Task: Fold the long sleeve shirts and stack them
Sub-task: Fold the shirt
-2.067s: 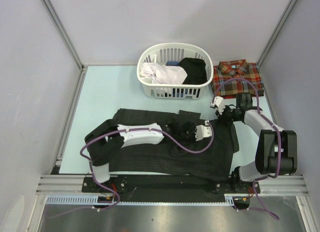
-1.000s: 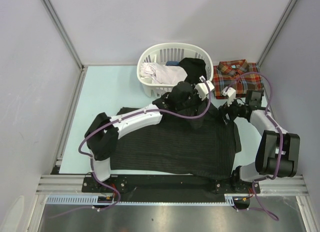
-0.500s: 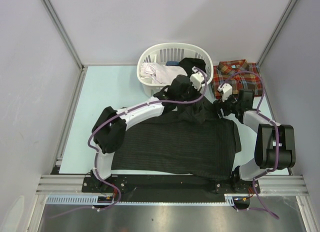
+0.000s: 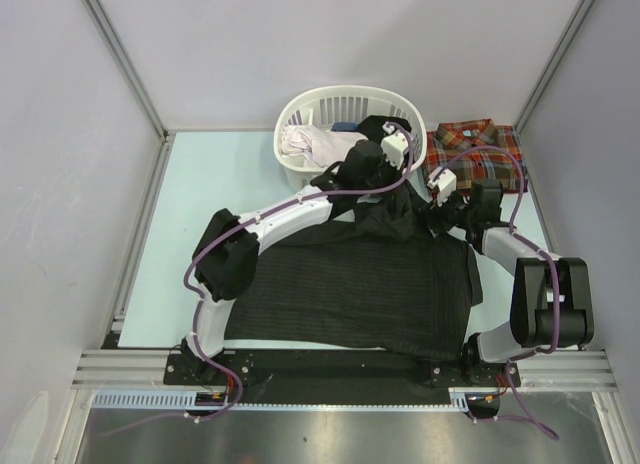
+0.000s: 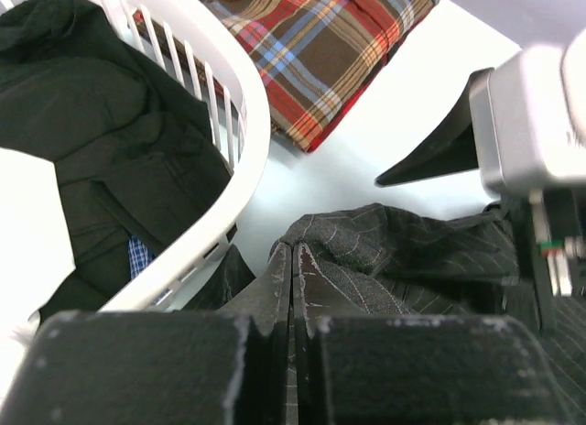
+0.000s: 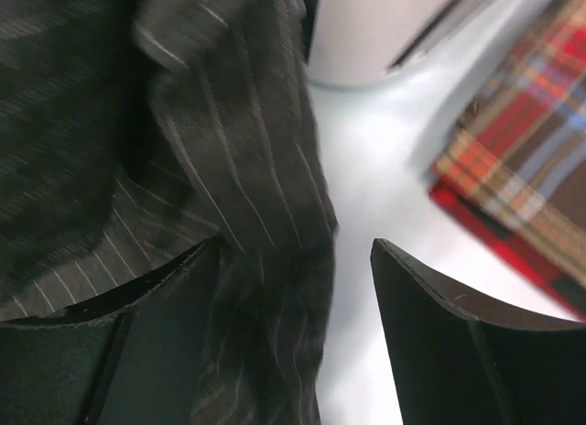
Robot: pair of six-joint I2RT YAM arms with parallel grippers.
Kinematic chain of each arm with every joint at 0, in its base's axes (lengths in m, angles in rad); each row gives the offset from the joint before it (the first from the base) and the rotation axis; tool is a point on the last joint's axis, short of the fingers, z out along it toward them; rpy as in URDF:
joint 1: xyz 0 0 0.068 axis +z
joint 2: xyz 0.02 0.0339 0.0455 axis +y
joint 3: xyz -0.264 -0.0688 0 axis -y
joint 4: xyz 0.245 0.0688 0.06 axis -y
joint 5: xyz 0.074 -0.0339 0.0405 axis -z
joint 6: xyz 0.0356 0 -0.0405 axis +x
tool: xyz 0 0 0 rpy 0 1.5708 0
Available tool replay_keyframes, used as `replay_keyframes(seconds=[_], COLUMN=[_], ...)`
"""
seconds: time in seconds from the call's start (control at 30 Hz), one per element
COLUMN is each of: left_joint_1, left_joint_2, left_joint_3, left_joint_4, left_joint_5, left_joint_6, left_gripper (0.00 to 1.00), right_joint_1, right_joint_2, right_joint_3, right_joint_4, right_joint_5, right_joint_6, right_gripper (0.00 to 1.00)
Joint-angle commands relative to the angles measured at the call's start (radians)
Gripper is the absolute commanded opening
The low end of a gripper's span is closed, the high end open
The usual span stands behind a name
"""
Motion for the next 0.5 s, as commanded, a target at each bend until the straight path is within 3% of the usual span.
replay_keyframes(seconds=[0.0, 0.23, 0.47], left_joint_1=[0.023, 0.033, 0.041], left_joint_2=[0.008, 0.005, 0.007], left_joint_3=[0.074, 0.073, 0.068], left_joint_4=[0.013, 0.013, -0.013], left_joint_5=[0.024, 0.043, 0.066], left_joint_6=[-0.045, -0.065, -0.061], left_gripper=[0.00, 0.00, 0.00], right_joint_1=[0.042, 0.076, 0.028], right_joint_2=[0.009, 0.071, 0.046], right_joint_3=[-0.004, -0.035, -0.007], right_joint_4=[0.141, 0.302, 0.258], right_joint_5=[0.021, 0.207, 0.245], right_joint_6=[0.000, 0.004, -0.016], right_gripper=[0.73, 0.72, 0.68])
